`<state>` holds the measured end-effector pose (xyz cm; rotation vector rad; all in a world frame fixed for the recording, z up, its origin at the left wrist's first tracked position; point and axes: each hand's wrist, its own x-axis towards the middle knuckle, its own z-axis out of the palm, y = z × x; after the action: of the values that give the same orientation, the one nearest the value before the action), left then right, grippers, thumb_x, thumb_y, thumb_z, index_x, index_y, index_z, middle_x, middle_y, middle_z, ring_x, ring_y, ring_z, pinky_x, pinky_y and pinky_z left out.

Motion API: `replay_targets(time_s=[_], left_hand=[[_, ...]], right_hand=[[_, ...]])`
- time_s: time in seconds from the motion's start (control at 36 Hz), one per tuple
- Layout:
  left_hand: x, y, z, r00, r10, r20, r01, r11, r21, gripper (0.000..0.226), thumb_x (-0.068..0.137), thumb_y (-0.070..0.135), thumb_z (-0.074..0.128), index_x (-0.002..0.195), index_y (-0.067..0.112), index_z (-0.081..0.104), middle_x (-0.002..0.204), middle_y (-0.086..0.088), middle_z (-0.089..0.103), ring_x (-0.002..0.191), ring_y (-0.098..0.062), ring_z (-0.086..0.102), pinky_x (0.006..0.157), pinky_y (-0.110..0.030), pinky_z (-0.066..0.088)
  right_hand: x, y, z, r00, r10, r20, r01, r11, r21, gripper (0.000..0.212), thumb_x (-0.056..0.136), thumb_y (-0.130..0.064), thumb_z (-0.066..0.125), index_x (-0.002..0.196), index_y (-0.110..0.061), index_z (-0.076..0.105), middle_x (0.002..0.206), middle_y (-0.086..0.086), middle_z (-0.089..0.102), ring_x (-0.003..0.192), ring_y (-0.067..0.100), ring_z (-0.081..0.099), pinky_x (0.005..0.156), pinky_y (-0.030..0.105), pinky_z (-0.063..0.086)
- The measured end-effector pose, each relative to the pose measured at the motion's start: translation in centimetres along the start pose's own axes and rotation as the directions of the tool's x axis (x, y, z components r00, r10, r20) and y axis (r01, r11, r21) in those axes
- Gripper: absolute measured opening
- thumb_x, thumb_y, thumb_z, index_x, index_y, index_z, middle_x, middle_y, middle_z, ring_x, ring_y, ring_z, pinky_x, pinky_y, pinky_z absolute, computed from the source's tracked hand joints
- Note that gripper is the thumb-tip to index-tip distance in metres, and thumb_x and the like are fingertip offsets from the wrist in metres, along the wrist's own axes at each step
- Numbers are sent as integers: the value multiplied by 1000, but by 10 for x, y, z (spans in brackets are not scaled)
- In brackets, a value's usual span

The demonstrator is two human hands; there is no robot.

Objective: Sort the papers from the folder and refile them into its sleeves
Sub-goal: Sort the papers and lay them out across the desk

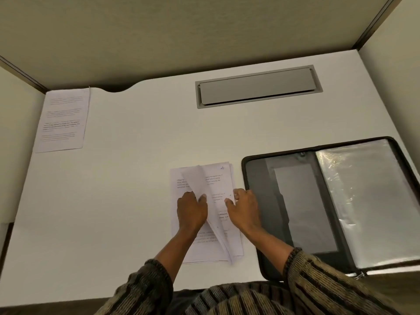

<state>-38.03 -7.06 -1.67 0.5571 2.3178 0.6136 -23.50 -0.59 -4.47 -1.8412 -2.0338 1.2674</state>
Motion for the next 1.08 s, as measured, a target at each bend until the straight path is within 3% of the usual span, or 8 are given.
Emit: replay_targets(time_s=[0.19,0.33,0.42,0.53,0.61,0.75,0.86,1.08], left_hand=[[0,-2,-3,1000,-4,12,4,1000,-30,30,107,38,59,99,11,69,94,-2,73,84,-18,69,80,-37,61],[-3,4,-5,1000,9,26,-7,998,-68,36,106,45,59,85,16,65,82,3,69,75,-14,66,73,-34,58],[-9,11,-5,1000,30,4,-30,998,-64,52,104,53,58,66,19,48,66,3,55,67,-16,56,63,-30,43],[-11,9,-1,999,45,0,-45,995,-85,67,85,89,51,70,24,55,75,3,65,78,-20,66,75,-40,58],[-15,14,-3,998,53,17,-52,997,-60,77,72,101,49,76,24,52,83,4,61,89,-23,65,85,-43,55],[-16,14,-6,998,52,39,-49,997,-61,84,65,101,57,94,23,64,92,2,68,88,-19,67,81,-39,61],[-15,16,-10,997,37,70,-33,997,-66,67,79,82,69,88,16,61,86,-2,66,83,-20,66,73,-32,56],[-12,6,-12,996,-3,90,21,981,-195,55,97,60,65,83,6,67,81,-7,72,75,-20,69,73,-38,59]], right_hand=[[8,-7,-3,991,120,63,-130,972,194,59,92,-33,79,140,-24,46,112,0,65,97,16,67,85,41,63],[5,-9,0,993,29,112,-60,957,282,10,98,-29,72,101,-29,63,88,-7,73,78,15,74,72,43,66],[0,-10,1,988,10,153,-75,903,423,10,98,-29,73,94,-20,74,85,1,76,82,25,75,77,53,64],[-9,-18,-5,976,-42,214,-81,841,535,10,98,-25,73,93,-22,80,86,-5,79,85,17,77,84,41,65],[-9,-18,-3,979,-35,202,-76,855,513,18,95,-24,77,79,-15,77,73,0,73,73,15,70,78,38,63],[-9,-21,-4,983,-26,180,-73,852,519,20,92,-20,81,78,-7,75,74,9,72,74,21,73,74,34,64],[-7,-20,-4,977,-50,209,-70,846,528,23,90,-18,82,80,0,72,77,18,70,77,28,74,76,32,64],[-16,-18,-14,941,-20,337,-221,718,660,15,93,-18,76,90,-4,81,90,10,80,88,26,78,81,31,64]])
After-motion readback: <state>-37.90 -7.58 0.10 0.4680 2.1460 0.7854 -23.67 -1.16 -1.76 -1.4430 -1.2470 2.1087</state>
